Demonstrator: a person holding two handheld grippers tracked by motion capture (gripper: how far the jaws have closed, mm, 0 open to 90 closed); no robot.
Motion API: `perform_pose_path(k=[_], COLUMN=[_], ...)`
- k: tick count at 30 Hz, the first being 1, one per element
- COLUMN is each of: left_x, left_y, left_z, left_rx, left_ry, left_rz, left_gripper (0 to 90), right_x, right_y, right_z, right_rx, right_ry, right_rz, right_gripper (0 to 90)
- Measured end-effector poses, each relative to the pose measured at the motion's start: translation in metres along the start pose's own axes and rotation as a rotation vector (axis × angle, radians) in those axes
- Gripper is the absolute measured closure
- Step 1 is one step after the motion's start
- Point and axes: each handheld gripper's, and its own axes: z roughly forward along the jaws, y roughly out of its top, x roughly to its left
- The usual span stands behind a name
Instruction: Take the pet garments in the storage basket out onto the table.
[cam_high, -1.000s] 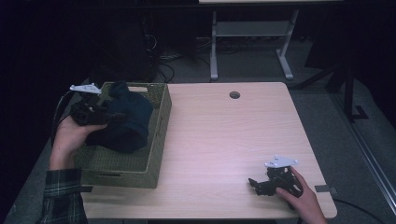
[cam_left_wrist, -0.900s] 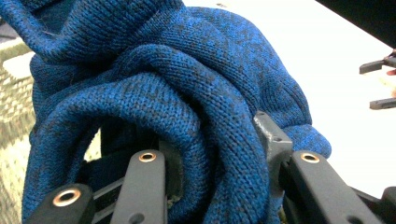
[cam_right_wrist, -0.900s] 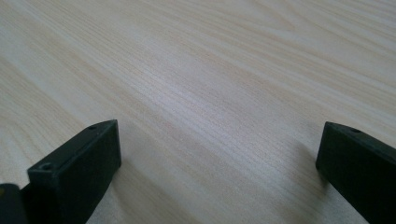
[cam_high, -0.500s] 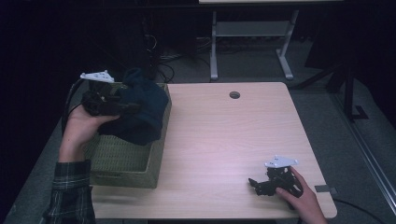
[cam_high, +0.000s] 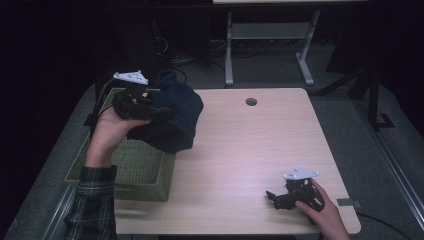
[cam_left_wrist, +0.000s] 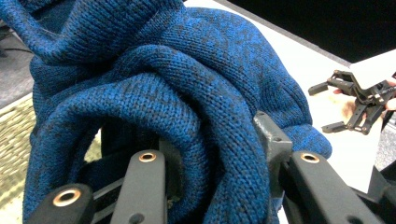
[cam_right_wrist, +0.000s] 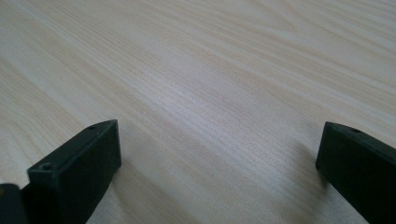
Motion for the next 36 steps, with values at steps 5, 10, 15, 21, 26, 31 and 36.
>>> perform_pose_path(k=[5,10,15,21,26,31,36], left_x=[-0.007,-0.015,-0.021,-0.029,-0.034,-0.04,-0.048], left_y=[0.009,0.016,0.022,0.027,0.03,0.033,0.036], left_z=[0.015,0.032,0.05,0.073,0.093,0.115,0.138], left_rx=[0.005,0.012,0.025,0.045,0.059,0.078,0.086], left_ry=[-0.019,-0.043,-0.063,-0.086,-0.098,-0.103,-0.117], left_rz=[0.016,0.026,0.039,0.053,0.059,0.073,0.074], left_gripper=[61.7,61.7,61.8,61.7,61.8,61.7,61.7], right_x=[0.0,0.0,0.0,0.0,0.0,0.0,0.0], right_y=[0.0,0.0,0.0,0.0,0.0,0.0,0.0], right_z=[0.0,0.0,0.0,0.0,0.0,0.0,0.0], right_rx=[0.001,0.0,0.0,0.0,0.0,0.0,-0.001], right_ry=[0.0,0.0,-0.002,-0.001,-0.002,-0.002,-0.001], right_rz=[0.0,0.001,-0.003,-0.002,-0.003,-0.003,-0.002], right_gripper=[0.0,0.0,0.0,0.0,0.0,0.0,0.0])
